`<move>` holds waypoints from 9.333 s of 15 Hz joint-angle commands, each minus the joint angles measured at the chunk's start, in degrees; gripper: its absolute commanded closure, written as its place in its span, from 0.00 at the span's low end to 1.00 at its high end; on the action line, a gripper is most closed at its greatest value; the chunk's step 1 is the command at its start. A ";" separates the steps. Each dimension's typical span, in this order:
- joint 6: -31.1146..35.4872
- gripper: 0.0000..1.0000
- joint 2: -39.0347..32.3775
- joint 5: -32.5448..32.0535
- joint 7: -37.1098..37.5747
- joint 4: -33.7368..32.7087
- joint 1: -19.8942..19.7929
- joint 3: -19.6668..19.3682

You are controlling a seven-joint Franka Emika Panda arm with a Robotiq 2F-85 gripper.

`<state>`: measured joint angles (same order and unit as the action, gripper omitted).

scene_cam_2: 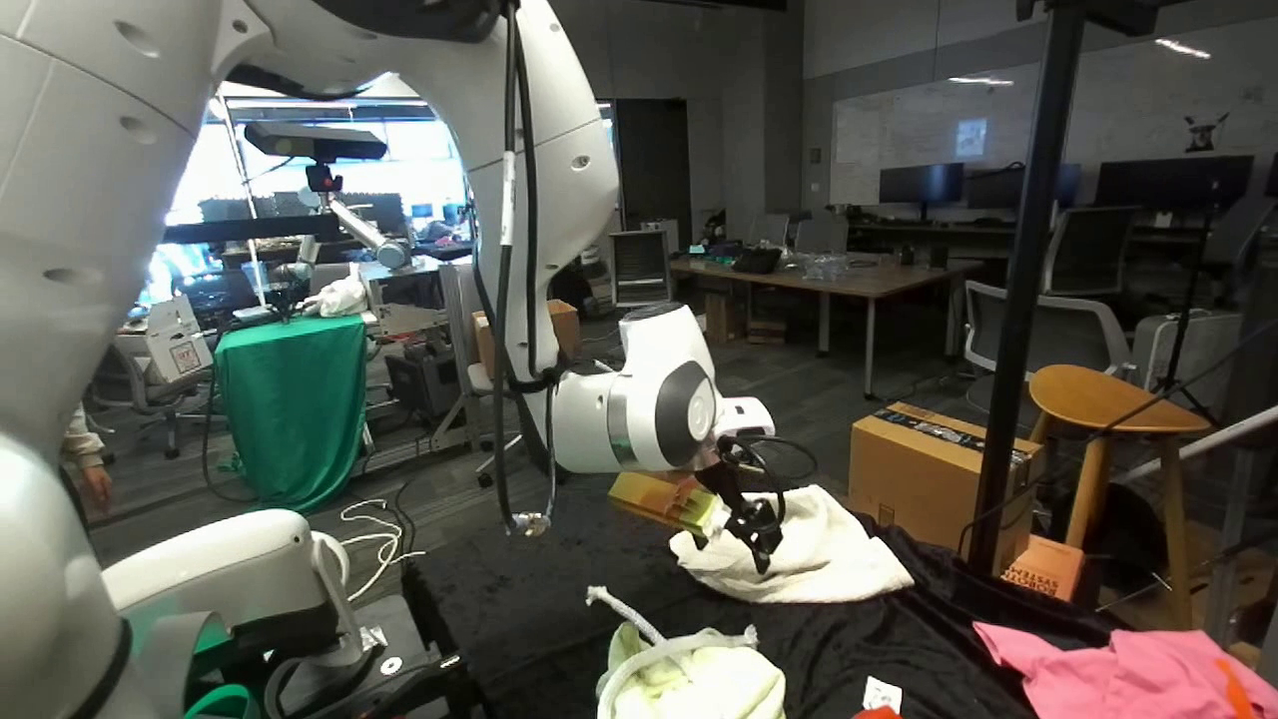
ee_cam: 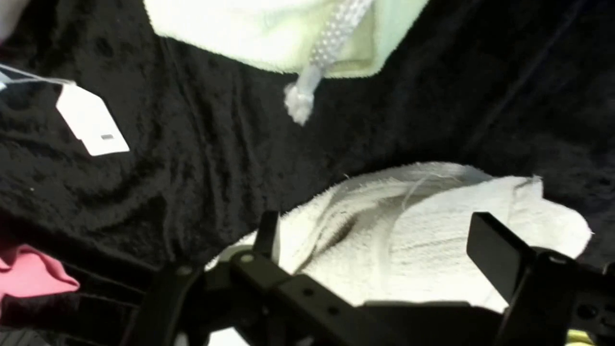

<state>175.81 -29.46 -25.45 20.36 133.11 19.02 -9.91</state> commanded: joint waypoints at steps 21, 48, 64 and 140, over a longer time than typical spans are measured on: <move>-34.26 0.00 -11.49 -0.14 -13.08 -40.43 9.70 17.40; -34.98 0.00 -34.81 6.74 -8.51 -64.39 12.16 12.32; -38.44 0.21 -38.68 8.15 -8.07 -70.00 11.73 11.66; -26.40 0.00 -20.55 5.47 -1.56 -41.46 16.28 6.06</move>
<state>149.83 -52.83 -20.00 18.18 88.50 34.48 -3.15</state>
